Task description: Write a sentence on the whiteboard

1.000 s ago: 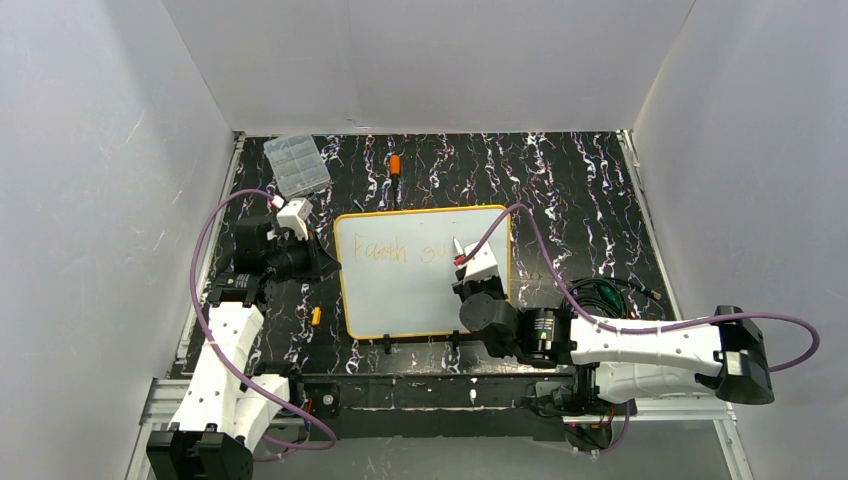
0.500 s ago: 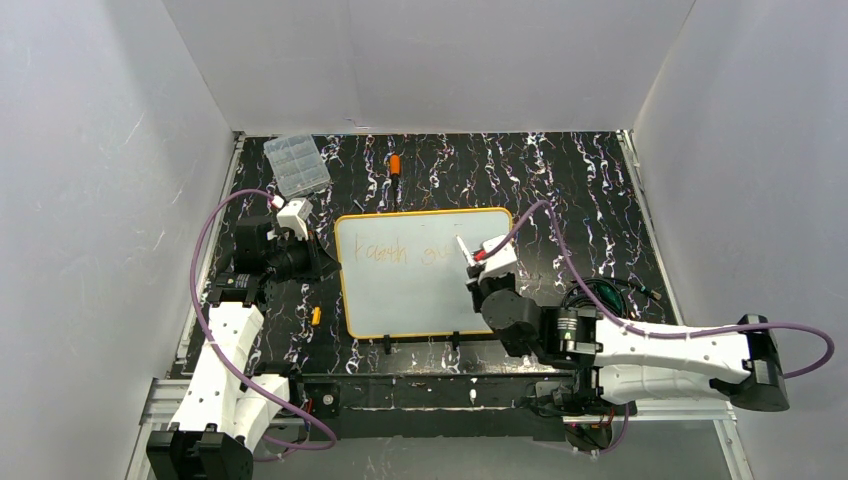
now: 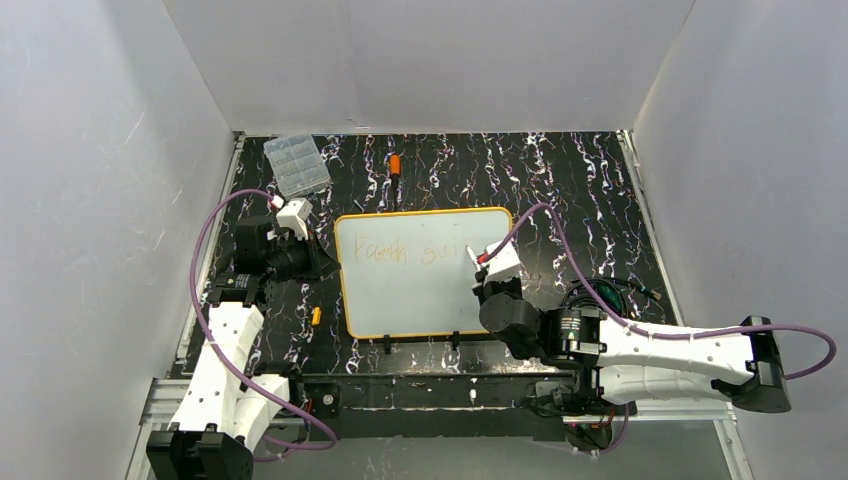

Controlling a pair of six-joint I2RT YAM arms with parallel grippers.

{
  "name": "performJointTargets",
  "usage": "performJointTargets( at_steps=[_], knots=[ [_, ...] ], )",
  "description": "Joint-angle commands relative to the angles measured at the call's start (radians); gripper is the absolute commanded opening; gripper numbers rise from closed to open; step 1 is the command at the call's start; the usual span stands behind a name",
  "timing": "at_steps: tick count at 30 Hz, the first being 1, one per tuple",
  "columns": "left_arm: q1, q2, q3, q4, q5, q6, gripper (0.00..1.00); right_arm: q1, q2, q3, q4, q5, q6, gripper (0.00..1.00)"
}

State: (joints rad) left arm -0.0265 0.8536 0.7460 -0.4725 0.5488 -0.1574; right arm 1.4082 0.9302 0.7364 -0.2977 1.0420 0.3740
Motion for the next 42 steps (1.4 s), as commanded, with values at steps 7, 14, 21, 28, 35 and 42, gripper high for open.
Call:
performJointTargets(
  at_steps=[7, 14, 21, 28, 35, 42],
  knots=[
    [-0.001, -0.008, 0.016, -0.012, -0.001, 0.001, 0.07, 0.003, 0.033, 0.008, 0.047, 0.07, -0.006, 0.01],
    [0.0, -0.008, 0.016, -0.012, -0.001, 0.002, 0.07, 0.001, 0.046, 0.006, 0.101, 0.077, -0.048, 0.01],
    [-0.001, -0.008, 0.016, -0.013, -0.002, 0.002, 0.07, 0.0, 0.074, 0.017, 0.093, 0.046, -0.061, 0.01],
    [-0.001, -0.01, 0.016, -0.012, -0.004, 0.002, 0.07, 0.001, 0.055, 0.007, 0.005, 0.014, 0.023, 0.01],
    [0.0, -0.01, 0.016, -0.013, -0.006, 0.002, 0.07, 0.007, 0.042, 0.001, -0.054, -0.008, 0.081, 0.01],
    [-0.001, -0.008, 0.016, -0.014, -0.005, 0.002, 0.07, 0.009, 0.039, 0.016, -0.098, 0.045, 0.101, 0.01]
  ],
)
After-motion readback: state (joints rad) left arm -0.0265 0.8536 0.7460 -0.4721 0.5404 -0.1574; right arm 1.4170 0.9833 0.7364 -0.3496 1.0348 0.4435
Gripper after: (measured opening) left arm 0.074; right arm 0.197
